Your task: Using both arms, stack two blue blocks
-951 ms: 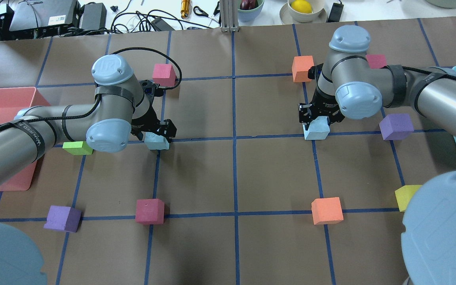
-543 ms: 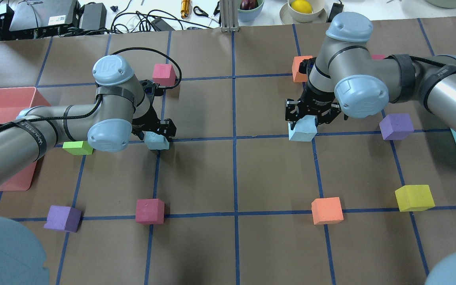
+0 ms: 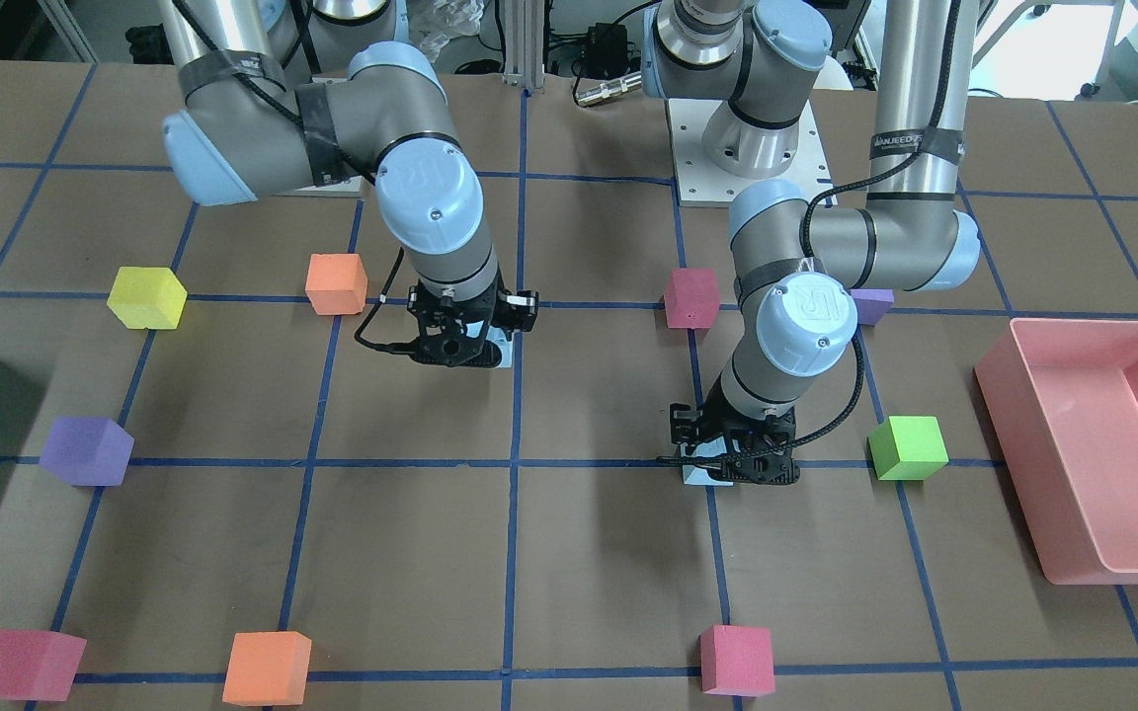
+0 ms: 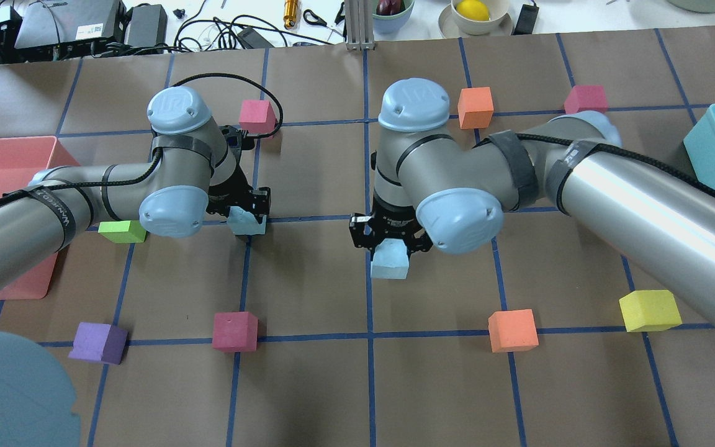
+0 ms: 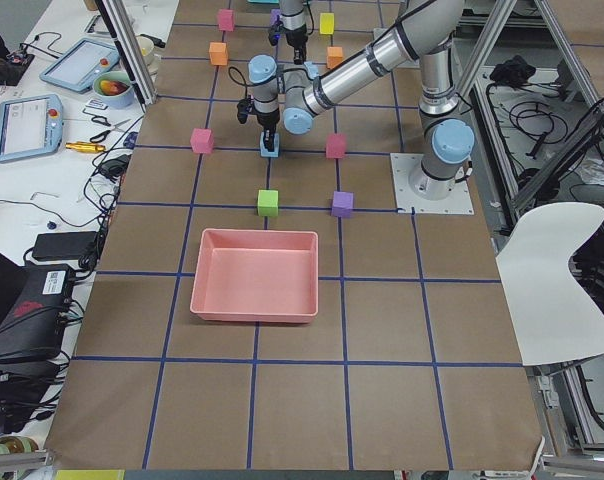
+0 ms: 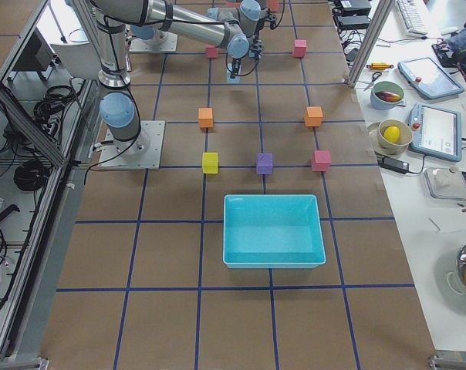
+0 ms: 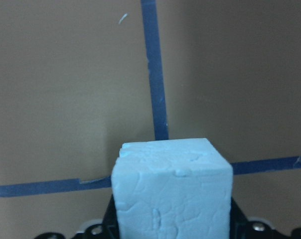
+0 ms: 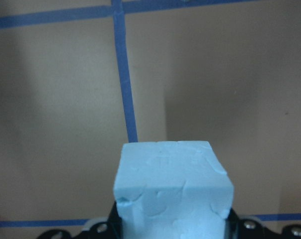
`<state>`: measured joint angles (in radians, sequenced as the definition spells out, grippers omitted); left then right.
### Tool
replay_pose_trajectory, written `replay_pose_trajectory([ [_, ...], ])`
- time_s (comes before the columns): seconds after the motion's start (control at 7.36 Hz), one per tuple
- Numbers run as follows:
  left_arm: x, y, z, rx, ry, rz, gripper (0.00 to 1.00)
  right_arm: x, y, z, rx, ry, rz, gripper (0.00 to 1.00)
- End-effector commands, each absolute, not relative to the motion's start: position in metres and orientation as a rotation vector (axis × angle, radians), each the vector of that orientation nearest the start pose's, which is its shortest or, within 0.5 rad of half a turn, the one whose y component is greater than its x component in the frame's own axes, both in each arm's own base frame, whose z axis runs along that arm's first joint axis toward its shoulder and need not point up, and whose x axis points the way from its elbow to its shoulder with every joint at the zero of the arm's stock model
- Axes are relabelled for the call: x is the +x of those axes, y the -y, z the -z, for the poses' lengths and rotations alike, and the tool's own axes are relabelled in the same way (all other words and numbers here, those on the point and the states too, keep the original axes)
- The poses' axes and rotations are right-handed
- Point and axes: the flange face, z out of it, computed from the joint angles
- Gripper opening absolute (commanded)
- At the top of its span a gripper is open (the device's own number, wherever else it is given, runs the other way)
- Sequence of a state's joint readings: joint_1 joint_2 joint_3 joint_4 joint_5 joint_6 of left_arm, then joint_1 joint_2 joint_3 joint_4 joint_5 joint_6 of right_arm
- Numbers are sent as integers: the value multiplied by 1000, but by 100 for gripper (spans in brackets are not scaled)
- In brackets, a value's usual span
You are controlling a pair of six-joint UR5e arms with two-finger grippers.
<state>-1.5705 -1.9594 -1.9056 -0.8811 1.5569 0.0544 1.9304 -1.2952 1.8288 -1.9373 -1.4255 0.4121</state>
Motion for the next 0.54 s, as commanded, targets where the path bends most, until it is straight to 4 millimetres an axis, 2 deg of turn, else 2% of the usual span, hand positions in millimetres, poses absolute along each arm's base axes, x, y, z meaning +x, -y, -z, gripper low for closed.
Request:
replay_pose_trajectory([
  [0.0,-131,555,-202,70,-3155,-21,0,336,422,-233,45,-3054,-353,3],
  [0.14,-131,556,-210,77,-3156,1,0,337,419,-226,37,-3042,-307,7],
  [0.41,-141,552,-228,99,-3154,49,0,344,408,-207,20,-3039,-276,8],
])
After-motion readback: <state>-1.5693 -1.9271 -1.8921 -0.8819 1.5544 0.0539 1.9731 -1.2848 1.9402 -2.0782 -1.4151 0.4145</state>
